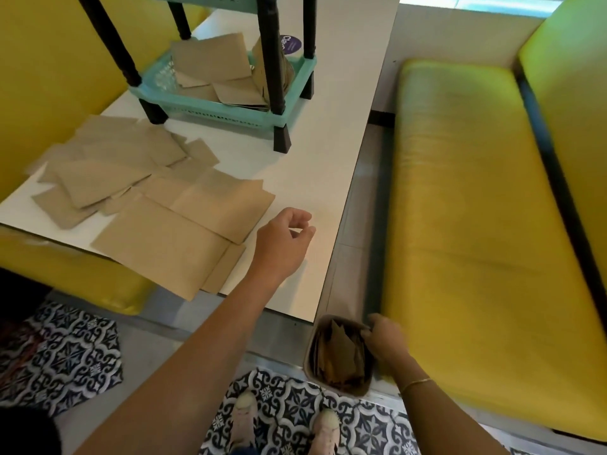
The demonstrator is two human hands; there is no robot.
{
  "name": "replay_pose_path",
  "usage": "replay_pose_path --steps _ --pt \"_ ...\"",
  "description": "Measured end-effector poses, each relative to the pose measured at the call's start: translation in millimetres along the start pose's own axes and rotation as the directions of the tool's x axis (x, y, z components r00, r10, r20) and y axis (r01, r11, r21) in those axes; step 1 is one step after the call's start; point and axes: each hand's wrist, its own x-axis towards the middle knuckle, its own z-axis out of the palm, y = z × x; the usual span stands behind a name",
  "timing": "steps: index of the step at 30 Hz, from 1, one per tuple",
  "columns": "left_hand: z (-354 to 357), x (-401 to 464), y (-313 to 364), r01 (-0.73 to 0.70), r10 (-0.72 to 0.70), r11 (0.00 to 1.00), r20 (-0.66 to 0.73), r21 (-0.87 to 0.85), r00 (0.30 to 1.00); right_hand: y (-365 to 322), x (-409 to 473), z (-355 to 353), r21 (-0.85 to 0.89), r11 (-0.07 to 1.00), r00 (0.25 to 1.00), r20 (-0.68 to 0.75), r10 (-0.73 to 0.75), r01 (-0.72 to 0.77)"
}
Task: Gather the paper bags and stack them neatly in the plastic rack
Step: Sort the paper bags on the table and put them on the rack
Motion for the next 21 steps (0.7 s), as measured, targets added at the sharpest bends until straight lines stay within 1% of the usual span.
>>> replay_pose_path --steps 3,4,6,8,9,11,13,15,17,21 --pt "-8 1 -2 0.003 -0.003 1.0 -0.002 0.013 1.0 -23 6 -31 0.001 0.999 0.997 -0.068 -0.033 0.033" --pt "-11 2 -2 0.001 -0.001 1.0 -0.004 0.025 1.0 -35 7 -45 0.036 0.998 0.992 -0.122 -0.043 0.047" --pt "-17 5 -3 0.004 -0.004 0.997 -0.002 0.083 1.0 -64 3 -77 0.139 0.987 0.96 -0.278 -0.036 0.078" --pt "-26 11 -7 0.014 -0.011 0.984 -0.017 0.176 1.0 -98 -9 -106 0.217 0.963 0.901 -0.431 -0.05 0.158" --pt "-32 14 -10 0.02 -0.011 0.969 -0.037 0.247 0.999 -116 -17 -117 0.234 0.949 0.872 -0.485 -0.073 0.21" --pt "-45 21 -21 0.032 -0.008 0.907 -0.06 0.419 0.998 -151 -33 -134 0.253 0.921 0.831 -0.543 -0.119 0.296" --pt "-58 26 -32 0.014 -0.002 0.811 -0.02 0.585 1.0 -181 -46 -140 0.257 0.908 0.826 -0.544 -0.146 0.33" --pt "-66 31 -41 -0.018 -0.006 0.749 0.034 0.663 0.999 -205 -54 -138 0.252 0.91 0.84 -0.519 -0.16 0.329" --pt "-72 35 -46 -0.049 0.009 0.757 0.065 0.651 0.998 -221 -57 -130 0.268 0.912 0.873 -0.459 -0.163 0.311" --pt "-81 39 -44 -0.133 0.116 0.775 0.068 0.617 0.991 -241 -54 -110 0.336 0.907 0.943 -0.293 -0.156 0.254"
